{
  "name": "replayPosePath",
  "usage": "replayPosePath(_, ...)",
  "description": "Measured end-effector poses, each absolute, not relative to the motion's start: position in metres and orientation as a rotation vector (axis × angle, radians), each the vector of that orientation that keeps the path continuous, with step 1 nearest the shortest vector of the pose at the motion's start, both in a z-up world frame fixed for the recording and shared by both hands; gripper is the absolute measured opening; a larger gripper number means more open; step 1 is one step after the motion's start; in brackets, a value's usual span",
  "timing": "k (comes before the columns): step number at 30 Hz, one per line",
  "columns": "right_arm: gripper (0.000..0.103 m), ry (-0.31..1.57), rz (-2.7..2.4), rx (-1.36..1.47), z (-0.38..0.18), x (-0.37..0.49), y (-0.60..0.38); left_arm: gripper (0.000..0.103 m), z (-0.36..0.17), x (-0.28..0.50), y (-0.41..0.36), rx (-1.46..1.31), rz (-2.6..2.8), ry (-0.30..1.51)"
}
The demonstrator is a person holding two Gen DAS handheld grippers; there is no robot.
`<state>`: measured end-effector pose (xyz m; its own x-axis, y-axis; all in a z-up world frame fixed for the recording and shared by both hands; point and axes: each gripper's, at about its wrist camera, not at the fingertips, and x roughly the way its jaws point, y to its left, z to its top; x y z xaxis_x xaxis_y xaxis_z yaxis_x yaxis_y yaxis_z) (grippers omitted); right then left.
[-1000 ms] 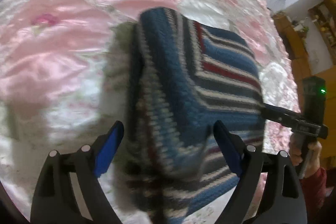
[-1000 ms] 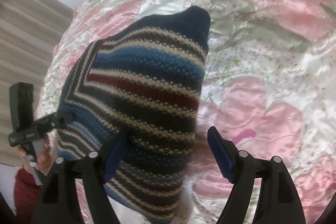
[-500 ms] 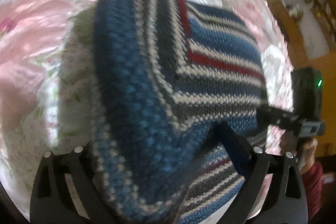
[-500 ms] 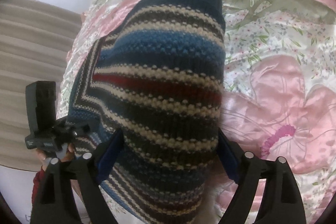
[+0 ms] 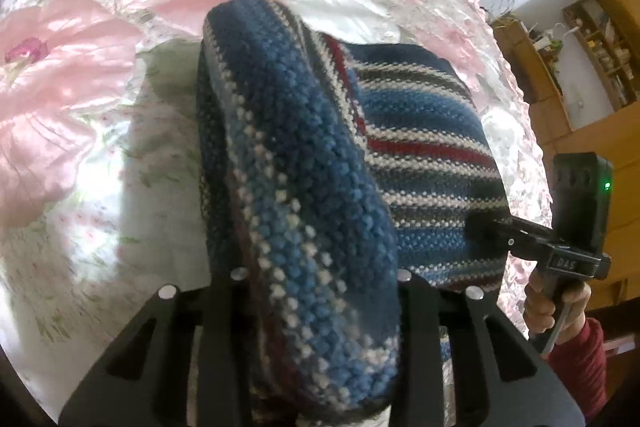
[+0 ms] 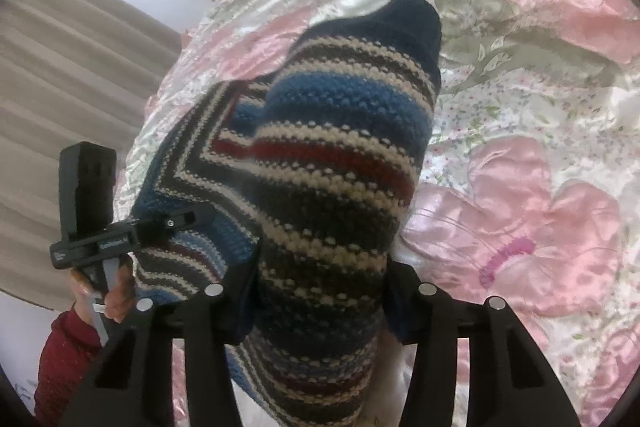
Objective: Fold small clothes
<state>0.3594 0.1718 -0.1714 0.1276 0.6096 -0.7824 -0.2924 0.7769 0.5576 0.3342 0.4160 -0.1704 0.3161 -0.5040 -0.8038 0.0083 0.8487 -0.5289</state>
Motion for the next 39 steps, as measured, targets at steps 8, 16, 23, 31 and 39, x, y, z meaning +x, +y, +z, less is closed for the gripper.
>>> replayPosePath(8,0.049,1.251,0.644,0.272,-0.129,0.338,0.104,0.027,-0.138,0.31,0.341,-0.487,-0.481,1.176)
replayPosePath(16,0.049,1.248,0.583,0.281,-0.115,0.312,0.003,0.027,-0.128,0.28,0.237,-0.456,-0.583,1.164)
replayPosePath(23,0.05,1.298,0.515,0.334,-0.163,0.287,-0.062,0.027,-0.166,0.263,0.176,-0.376,-0.578,1.176)
replayPosePath(31,0.059,1.27,0.541,0.372,-0.185,0.286,-0.068,0.036,-0.181,0.252,0.176,-0.362,-0.51,1.164)
replayPosePath(39,0.076,1.296,0.512,0.37,-0.167,0.245,-0.081,0.063,-0.154,0.2,0.196,-0.274,-0.397,1.094)
